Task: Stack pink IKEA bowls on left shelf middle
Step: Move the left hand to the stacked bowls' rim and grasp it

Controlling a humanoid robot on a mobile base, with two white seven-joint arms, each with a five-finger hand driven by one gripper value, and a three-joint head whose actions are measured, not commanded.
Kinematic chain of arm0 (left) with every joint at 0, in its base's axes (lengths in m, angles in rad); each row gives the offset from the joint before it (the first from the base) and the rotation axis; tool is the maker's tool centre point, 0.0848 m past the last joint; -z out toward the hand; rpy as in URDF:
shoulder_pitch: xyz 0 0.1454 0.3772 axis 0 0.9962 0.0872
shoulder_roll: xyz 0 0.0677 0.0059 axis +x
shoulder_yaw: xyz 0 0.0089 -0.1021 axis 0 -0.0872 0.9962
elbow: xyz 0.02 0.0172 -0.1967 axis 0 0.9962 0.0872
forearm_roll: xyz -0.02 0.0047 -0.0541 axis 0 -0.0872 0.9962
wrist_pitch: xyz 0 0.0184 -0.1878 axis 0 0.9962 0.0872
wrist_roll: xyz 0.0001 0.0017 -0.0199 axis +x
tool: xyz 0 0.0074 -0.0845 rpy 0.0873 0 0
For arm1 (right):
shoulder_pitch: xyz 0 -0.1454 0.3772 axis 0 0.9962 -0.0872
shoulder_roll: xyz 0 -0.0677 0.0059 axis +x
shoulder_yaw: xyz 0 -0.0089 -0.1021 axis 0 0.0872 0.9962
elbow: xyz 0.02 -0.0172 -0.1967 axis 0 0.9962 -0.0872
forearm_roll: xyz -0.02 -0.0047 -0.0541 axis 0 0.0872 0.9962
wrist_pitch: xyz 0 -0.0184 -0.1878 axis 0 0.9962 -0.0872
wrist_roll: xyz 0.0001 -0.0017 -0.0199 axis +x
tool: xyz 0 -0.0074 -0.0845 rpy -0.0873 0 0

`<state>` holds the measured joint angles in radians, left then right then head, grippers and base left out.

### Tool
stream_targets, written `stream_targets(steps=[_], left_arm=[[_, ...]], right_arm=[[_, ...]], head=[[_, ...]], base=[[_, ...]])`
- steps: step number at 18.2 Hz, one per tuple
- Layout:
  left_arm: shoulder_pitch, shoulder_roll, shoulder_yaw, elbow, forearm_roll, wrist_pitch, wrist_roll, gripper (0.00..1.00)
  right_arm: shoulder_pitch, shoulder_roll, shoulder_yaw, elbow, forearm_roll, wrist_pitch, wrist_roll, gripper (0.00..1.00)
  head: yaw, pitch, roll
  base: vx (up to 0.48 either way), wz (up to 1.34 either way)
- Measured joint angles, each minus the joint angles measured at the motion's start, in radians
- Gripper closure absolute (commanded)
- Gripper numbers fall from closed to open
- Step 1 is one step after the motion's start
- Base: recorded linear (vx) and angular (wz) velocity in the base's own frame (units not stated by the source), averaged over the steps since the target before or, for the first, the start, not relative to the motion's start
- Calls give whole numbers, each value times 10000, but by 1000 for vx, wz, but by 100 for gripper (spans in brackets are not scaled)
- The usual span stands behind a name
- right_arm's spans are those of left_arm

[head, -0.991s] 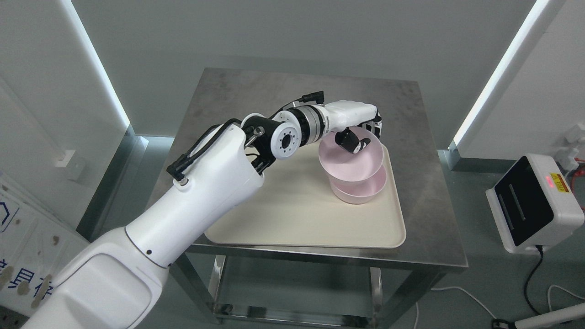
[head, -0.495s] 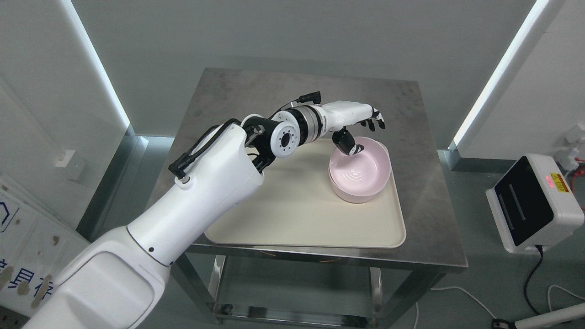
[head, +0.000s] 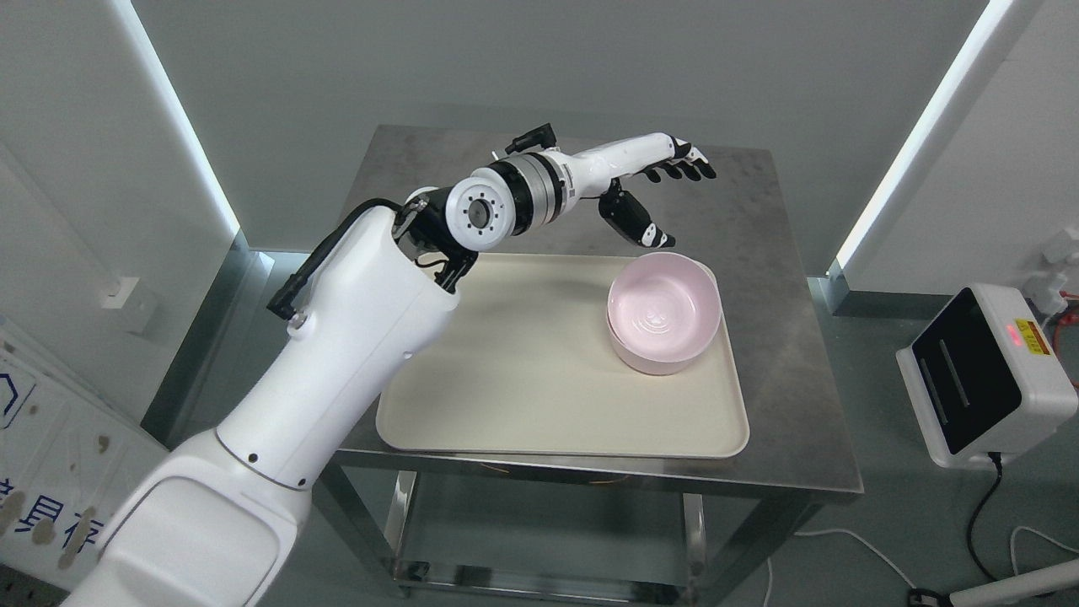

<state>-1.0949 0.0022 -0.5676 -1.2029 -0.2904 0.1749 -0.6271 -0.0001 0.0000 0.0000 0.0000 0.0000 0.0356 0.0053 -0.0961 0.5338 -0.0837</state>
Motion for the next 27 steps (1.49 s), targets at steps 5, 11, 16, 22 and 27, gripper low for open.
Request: stream_targets(steps=[5,11,16,22,27], left_arm=[[1920,-7,974,-1661,953,-213,-1351,27],[2840,-12,814,-2911,304,-416,-1753,27],[3133,-16,269,-3435,-1783,-30,-1849,27],[3257,-19,73,-3641,-2901,436,-1850,28],[3335,-21,47,-3675,-3590,535,-1786,29]], right_arm=[[1,0,0,0,0,1,0,0],[1,0,0,0,0,1,0,0],[1,0,0,0,0,1,0,0],[1,0,0,0,0,2,0,0],[1,0,0,0,0,2,0,0]], head=[[0,0,0],[0,1,0],[0,1,0],[0,3,0],[0,3,0]], base=[[0,0],[0,0],[0,0],[0,0],[0,0]])
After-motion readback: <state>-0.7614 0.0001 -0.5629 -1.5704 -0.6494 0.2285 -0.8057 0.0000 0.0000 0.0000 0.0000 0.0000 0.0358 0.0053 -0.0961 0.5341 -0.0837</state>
